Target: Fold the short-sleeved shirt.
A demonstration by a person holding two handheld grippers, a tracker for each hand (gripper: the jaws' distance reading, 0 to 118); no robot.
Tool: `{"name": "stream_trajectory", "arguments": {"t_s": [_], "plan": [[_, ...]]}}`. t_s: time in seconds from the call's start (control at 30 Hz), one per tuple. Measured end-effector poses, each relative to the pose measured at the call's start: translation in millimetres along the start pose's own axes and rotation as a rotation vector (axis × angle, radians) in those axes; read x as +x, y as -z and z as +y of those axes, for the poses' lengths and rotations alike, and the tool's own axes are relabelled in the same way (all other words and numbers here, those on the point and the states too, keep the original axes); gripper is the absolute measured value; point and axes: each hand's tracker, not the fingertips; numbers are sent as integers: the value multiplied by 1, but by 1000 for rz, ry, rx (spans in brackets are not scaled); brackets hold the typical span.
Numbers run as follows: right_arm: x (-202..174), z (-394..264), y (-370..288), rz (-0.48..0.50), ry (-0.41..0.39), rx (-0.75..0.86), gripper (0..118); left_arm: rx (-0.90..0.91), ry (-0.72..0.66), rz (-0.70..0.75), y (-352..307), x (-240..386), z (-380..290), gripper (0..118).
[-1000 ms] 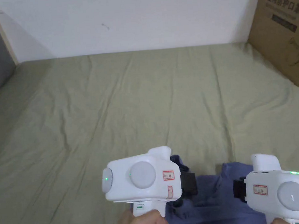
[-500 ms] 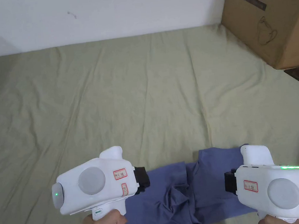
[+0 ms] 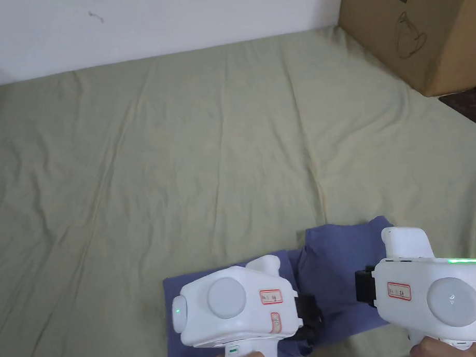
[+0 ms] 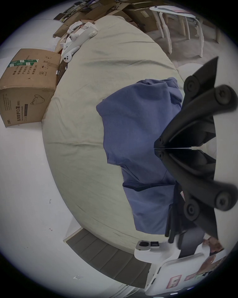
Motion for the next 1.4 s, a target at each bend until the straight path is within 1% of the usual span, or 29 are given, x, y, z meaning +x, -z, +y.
{"name": "stream_trajectory", "arguments": {"t_s": [0.07, 0.13, 0.17, 0.27, 0.3, 0.33, 0.37, 0.4, 0.43, 0.47, 0.53, 0.6, 0.67, 0.73, 0.77, 0.83, 0.9, 0.97, 1.0, 1.03, 1.07, 1.1, 1.13, 1.17, 1.2, 1.23, 1.27, 1.33, 1.4], "plan": [[0, 0, -1, -1, 3, -3, 1, -23, 16, 46, 4, 5, -3, 3], [0, -1, -6, -5, -7, 7, 1, -8, 30, 27, -4, 6, -8, 3], [-1, 0, -8, -14, -19, 11, 1, -3, 25, 18, -11, 4, -8, 3], [-9, 1, -9, -63, -88, 33, 1, 64, -18, -16, -45, -14, -4, 4], [-13, 1, -9, -63, -94, 37, 1, 94, -38, -8, -59, -24, -3, 19], [-15, 2, -8, -59, -94, 37, 1, 117, -59, -7, -74, -35, -1, 39], [-18, 2, -6, -54, -93, 37, 1, 136, -79, 7, -85, -47, -1, 65], [-20, 2, -5, -39, -89, 36, 1, 145, -87, 13, -97, -59, -1, 96], [-23, 3, -4, -27, -86, 32, 1, 163, -111, 29, -109, -74, -3, 109], [-27, 2, -3, -21, -85, 31, 1, 178, -127, 36, -117, -86, -6, 112], [-34, 2, 0, -16, -94, 26, 1, 223, -130, 10, -135, -110, -13, 112], [-42, 2, 2, -24, -119, 18, 1, 228, -155, 2, -146, -134, -20, 112], [-50, 2, 4, -41, -156, 13, 1, 230, -224, -2, -146, -160, -22, 112], [-55, 3, 7, -46, -164, 10, 1, 244, -285, -34, -140, -179, -25, 112], [-57, 3, 8, -43, -161, 6, 1, 240, -316, -57, -137, -184, -25, 112], [-60, 4, 10, -30, -156, -3, 1, 248, -380, -173, -125, -187, -28, 112], [-64, 4, 11, -34, -163, -12, 1, 200, -424, -222, -109, -193, -26, 112], [-67, 3, 12, -43, -180, -17, 1, 199, -415, -235, -102, -191, -23, 112], [-69, 3, 12, -45, -188, -22, 1, 207, -399, -247, -101, -188, -21, 109], [-70, 3, 12, -47, -195, -26, 1, 203, -384, -244, -99, -185, -18, 93], [-71, 3, 12, -50, -203, -30, 1, 192, -358, -232, -98, -185, -18, 48], [-73, 3, 13, -62, -218, -32, 1, 158, -315, -125, -94, -186, -15, 12], [-76, 2, 12, -82, -237, -24, 1, 121, -324, -28, -88, -183, -13, 12], [-79, 1, 10, -99, -256, -12, 1, 120, -270, -69, -88, -184, -13, 12], [-81, 1, 8, -107, -273, 0, 1, 168, -276, -126, -98, -186, -18, 12], [-83, 1, 6, -98, -272, 3, 1, 168, -313, -160, -104, -188, -19, 12], [-82, 1, 5, -90, -266, 1, 1, 170, -316, -174, -110, -192, -19, 12], [-80, 5, 5, -41, -205, -10, 1, 186, -320, -162, -129, -202, -25, 12], [-78, 6, 6, -38, -196, -4, 1, 200, -287, -60, -150, -211, -27, 12]]}}
